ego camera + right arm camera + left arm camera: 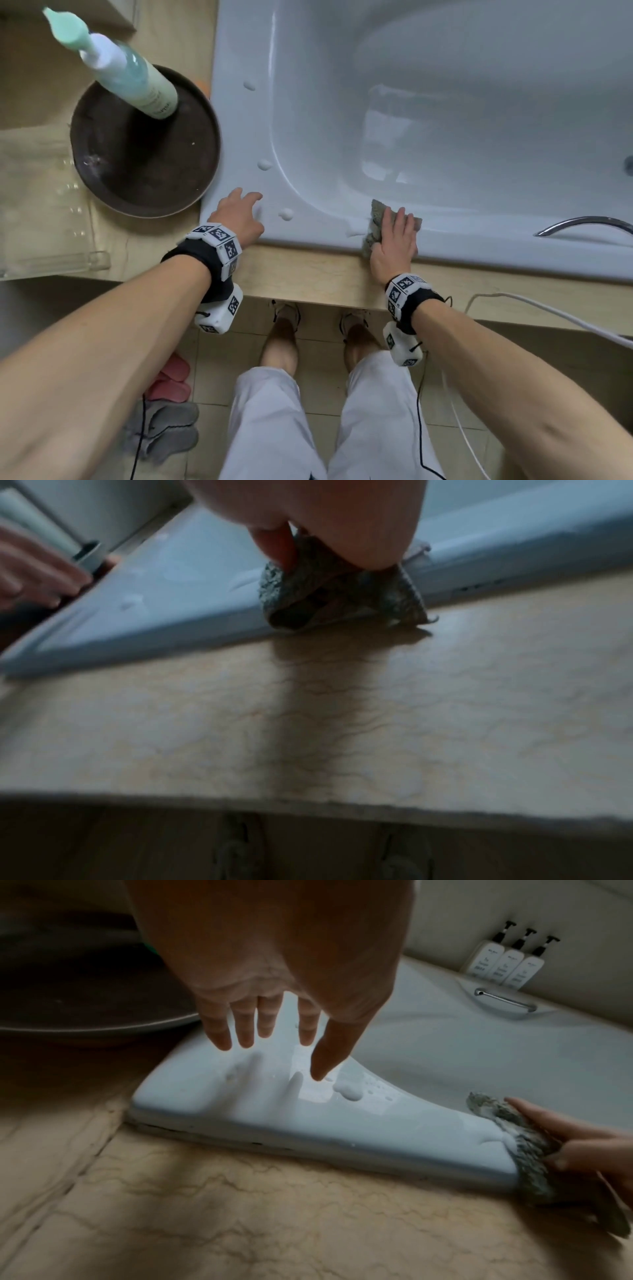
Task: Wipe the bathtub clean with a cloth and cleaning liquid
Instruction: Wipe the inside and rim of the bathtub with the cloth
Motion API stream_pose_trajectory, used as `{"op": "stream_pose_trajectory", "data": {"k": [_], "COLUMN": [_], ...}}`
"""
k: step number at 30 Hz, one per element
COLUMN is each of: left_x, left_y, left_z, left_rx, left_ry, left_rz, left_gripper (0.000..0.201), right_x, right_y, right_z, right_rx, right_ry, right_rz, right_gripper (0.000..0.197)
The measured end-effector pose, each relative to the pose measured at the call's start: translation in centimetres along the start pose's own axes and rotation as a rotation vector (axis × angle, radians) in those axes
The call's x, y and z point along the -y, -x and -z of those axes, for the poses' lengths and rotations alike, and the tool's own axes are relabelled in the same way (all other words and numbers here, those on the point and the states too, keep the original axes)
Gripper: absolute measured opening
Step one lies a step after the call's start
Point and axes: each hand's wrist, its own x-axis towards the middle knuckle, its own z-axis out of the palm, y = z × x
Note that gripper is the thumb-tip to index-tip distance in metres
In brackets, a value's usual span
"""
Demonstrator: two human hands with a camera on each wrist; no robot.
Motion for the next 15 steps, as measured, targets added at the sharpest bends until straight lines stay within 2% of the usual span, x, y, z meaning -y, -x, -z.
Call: {"op": "stream_pose_trajectory", "data": {"k": [4,8,15], "left_x": [1.5,2.6,4.8], "left_y": [-0.4,-0.7,-1.0], "left_z": [0.4,1.2,2.8], "left_rx": [0.025,0.029,-0.003], "left_ry": [0.03,0.069,0.097], "left_rz": [-0.037,-0.072,-0.072], "left_gripper": [0.069,0.067,0.061], "right_x": [0.4,3.5,10.3], "right_y": [0.5,0.9,0.8], "right_z": [-0.9,-2.5,-5.4], "right_rx": [0.033,0.022,-0.011], "right_ry": [0.088,0.106,0.116], "right_rz": [0.143,0.17,0.211], "right_gripper": [0.074,0.069,0.071]}}
